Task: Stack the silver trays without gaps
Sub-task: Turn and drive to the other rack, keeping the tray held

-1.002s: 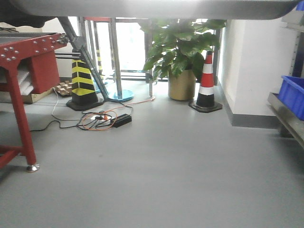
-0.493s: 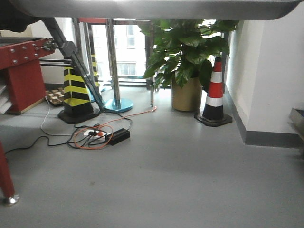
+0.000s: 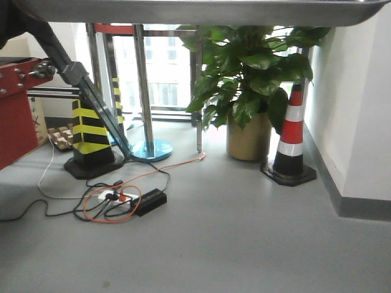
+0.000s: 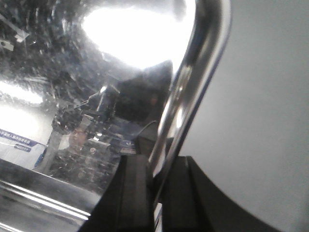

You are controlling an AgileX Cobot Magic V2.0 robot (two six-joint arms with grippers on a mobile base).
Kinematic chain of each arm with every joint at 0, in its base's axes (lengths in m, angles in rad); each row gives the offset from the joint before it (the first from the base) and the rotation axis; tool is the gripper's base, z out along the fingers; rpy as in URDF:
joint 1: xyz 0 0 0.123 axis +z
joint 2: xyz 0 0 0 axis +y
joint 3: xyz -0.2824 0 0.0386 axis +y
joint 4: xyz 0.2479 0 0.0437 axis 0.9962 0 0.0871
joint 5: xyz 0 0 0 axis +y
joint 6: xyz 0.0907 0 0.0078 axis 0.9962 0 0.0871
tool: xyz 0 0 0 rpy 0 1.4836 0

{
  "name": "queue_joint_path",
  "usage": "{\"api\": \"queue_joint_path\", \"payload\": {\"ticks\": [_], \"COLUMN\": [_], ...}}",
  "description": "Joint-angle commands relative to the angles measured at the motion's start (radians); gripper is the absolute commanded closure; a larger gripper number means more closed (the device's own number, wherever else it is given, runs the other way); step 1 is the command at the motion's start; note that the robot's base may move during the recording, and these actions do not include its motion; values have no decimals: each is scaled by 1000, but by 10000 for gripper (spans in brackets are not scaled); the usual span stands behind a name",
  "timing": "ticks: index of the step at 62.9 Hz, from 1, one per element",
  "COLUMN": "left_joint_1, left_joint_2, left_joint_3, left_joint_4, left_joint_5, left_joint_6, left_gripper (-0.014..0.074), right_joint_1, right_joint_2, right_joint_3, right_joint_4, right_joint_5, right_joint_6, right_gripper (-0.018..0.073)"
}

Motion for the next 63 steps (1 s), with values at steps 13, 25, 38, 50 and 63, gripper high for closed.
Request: {"api": "queue_joint_path", "payload": {"ticks": [13, 25, 38, 50, 63], "left_joint_1": [-24, -24, -24, -24, -24], "left_joint_2": [-29, -29, -29, -29, -29], "left_joint_3": [-36, -36, -36, -36, -36], "left_joint_4": [-81, -94, -98, -98, -98], "left_joint_5": [41, 41, 41, 41, 41], "left_joint_6": [30, 30, 30, 30, 30], "left_gripper": [645, 645, 645, 645, 645], "right_joint_1": [11, 11, 11, 11, 11], "right_joint_2": [-23, -23, -23, -23, -23], "right_joint_3": [-30, -30, -30, -30, -30], "right_joint_4": [53, 52, 52, 52, 52], "right_joint_5": [-126, -126, -126, -126, -126], "right_joint_6": [-29, -29, -29, -29, -29], "right_gripper": [503, 503, 503, 503, 503]}}
